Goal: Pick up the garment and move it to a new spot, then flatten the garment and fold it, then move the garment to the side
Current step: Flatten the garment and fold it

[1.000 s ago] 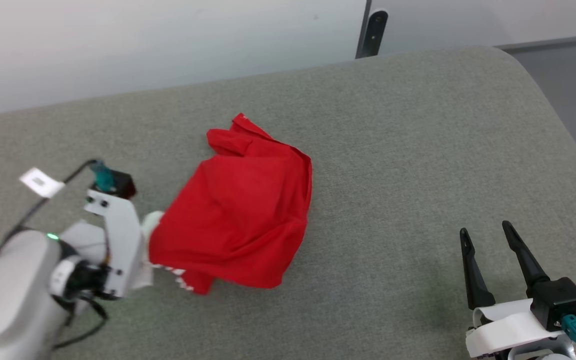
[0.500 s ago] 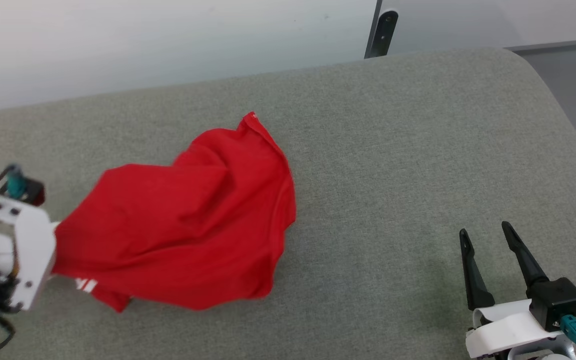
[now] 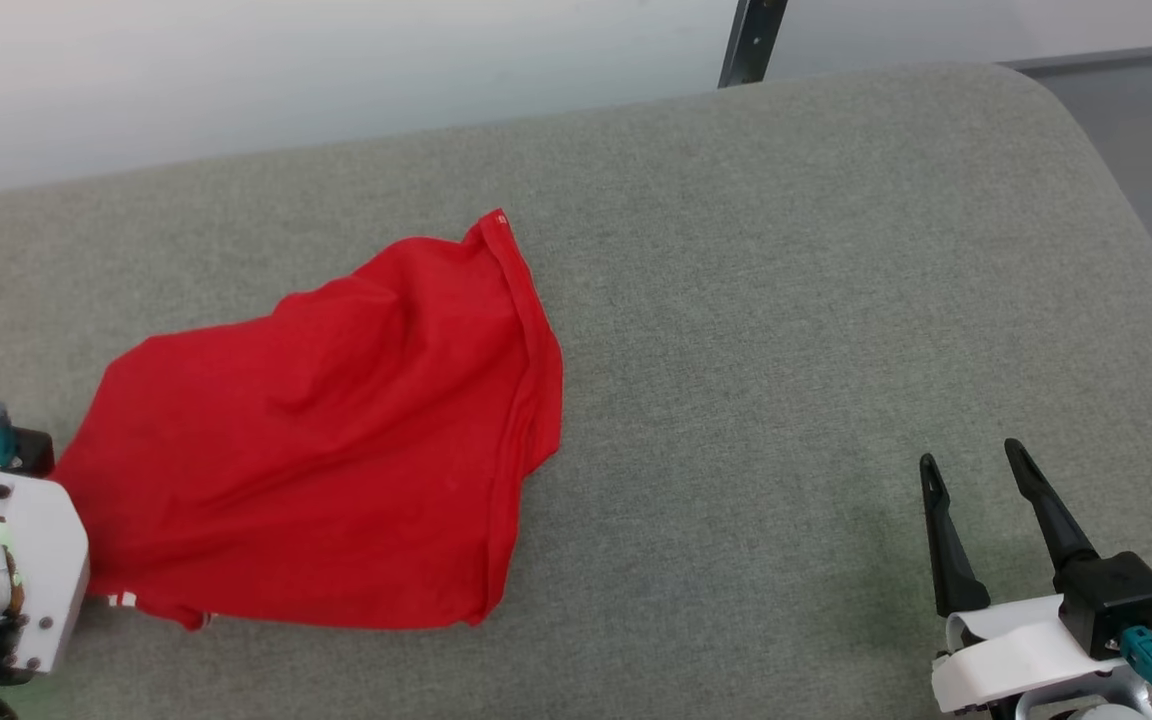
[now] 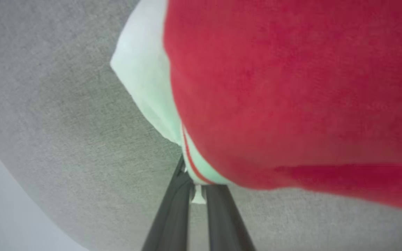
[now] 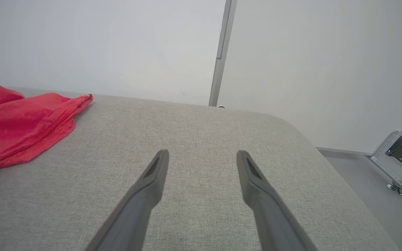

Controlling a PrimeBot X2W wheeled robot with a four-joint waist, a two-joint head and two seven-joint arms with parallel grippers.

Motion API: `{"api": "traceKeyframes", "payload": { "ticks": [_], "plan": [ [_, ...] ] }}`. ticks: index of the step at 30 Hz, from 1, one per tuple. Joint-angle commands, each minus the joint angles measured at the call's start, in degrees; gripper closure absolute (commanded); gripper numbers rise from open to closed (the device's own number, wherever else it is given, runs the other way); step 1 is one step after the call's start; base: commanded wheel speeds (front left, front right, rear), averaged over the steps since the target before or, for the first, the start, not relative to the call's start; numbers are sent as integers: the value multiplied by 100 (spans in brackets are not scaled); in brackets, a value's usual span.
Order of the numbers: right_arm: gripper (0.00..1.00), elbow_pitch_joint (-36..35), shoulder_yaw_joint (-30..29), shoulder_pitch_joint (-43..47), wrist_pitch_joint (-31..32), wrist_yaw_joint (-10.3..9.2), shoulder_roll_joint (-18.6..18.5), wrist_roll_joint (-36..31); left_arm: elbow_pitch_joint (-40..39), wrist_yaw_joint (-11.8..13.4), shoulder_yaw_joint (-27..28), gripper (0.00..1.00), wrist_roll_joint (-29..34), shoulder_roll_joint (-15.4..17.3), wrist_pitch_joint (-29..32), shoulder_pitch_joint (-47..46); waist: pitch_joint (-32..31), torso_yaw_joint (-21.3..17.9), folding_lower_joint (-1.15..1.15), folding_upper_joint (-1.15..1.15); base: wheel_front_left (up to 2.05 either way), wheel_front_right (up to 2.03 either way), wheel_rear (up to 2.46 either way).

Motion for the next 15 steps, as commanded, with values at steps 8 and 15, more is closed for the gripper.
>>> {"api": "traceKeyframes", "payload": {
  "ticks": [8,15],
  "plan": [
    [0,96,-33,-14,-5,-6,9,-70,159,78,5,5,-30,-346,-395,-151,-77,104,0,0,0,0,0],
    [0,172,12,135,-5,-6,7,-145,-85,147,49,0,18,-354,-638,-194,-379,298,0,0,0,0,0]
  ]
}}
